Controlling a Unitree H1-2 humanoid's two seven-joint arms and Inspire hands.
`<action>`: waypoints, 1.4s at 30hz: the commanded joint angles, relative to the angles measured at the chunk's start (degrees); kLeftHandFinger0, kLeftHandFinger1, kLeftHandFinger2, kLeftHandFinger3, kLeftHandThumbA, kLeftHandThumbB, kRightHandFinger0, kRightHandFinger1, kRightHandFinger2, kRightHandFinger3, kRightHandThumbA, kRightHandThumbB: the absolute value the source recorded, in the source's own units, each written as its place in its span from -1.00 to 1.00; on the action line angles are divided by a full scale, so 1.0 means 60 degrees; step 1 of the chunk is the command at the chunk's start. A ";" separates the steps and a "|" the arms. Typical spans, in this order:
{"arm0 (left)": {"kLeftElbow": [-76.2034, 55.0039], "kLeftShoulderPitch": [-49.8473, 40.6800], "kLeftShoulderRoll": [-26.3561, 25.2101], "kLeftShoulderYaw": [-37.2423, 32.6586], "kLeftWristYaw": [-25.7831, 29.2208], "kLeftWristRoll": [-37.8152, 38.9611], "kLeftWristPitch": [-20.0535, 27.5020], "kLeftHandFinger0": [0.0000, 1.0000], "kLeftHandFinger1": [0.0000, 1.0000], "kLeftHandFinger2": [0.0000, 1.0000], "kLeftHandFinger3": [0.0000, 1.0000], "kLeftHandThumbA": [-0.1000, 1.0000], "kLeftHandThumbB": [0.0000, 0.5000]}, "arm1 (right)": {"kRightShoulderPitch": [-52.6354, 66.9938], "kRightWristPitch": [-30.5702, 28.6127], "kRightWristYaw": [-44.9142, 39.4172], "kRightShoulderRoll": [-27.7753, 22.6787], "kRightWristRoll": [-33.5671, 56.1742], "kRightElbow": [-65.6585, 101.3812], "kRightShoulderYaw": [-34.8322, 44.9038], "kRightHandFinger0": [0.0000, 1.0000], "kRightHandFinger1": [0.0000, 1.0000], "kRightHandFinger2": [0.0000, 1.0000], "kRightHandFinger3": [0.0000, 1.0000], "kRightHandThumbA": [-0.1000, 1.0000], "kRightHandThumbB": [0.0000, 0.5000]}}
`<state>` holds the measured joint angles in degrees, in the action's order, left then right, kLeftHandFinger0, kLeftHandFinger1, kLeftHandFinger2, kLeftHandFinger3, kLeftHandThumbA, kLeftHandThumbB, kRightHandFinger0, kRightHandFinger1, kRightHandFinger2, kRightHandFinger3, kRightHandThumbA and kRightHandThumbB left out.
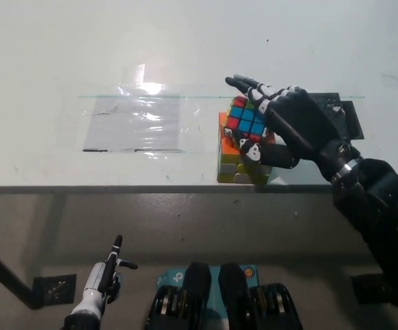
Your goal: The robot uses its right hand to pick up the small cube kept on the middle on the desk and place it on the bigger cube kept next to it
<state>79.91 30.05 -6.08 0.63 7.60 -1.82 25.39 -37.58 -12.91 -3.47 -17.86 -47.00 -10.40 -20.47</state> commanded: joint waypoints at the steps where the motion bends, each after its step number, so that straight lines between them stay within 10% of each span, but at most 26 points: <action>1: -0.0051 0.0239 -0.0088 0.0047 -0.0084 0.0090 0.0256 -1.00 -1.00 -1.00 -1.00 1.00 1.00 | -0.0245 0.0465 -0.0556 -0.0094 -0.0281 0.0437 -0.0105 0.21 0.85 1.00 1.00 0.42 -0.28; 7: -0.0127 0.0205 -0.0079 0.0065 -0.0068 0.0108 0.0256 -1.00 -1.00 -1.00 -1.00 1.00 1.00 | -0.0345 0.0313 -0.0090 -0.0121 -0.0722 0.0330 -0.0243 1.00 1.00 1.00 1.00 0.47 -0.22; 42: -0.0005 -0.0049 -0.0020 0.0145 0.0032 0.0151 0.0190 -1.00 -1.00 -0.91 -0.94 1.00 1.00 | 0.0908 0.1061 -0.2043 -0.1325 -0.0009 0.3671 0.0588 0.71 1.00 1.00 1.00 0.30 0.13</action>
<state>79.94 29.34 -5.94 0.98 7.56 -1.68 25.39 -33.16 -8.99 -10.72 -23.29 -49.57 6.78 -19.06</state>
